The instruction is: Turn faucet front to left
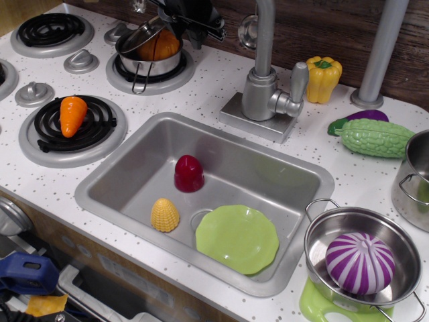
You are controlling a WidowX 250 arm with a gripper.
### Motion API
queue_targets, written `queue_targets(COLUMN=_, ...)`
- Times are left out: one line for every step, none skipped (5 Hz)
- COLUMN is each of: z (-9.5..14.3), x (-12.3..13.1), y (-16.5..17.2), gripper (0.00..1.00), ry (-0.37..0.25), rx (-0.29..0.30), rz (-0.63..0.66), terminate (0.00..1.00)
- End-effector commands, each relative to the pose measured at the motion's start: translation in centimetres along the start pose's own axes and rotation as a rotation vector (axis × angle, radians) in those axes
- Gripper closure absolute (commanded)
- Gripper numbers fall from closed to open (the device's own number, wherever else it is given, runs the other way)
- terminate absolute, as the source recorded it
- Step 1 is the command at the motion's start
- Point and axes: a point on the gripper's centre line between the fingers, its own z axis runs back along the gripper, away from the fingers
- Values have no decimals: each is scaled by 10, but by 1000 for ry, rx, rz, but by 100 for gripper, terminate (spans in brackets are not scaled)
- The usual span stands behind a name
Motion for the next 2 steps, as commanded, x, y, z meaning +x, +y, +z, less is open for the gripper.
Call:
queue_targets(z=-7, x=10, y=20, gripper=100, ry=-69, rx=46, rz=-24, terminate=0)
queue_targets(z=-14, x=13, y=24, gripper=100, ry=-89, rx=51, rz=-38, terminate=100)
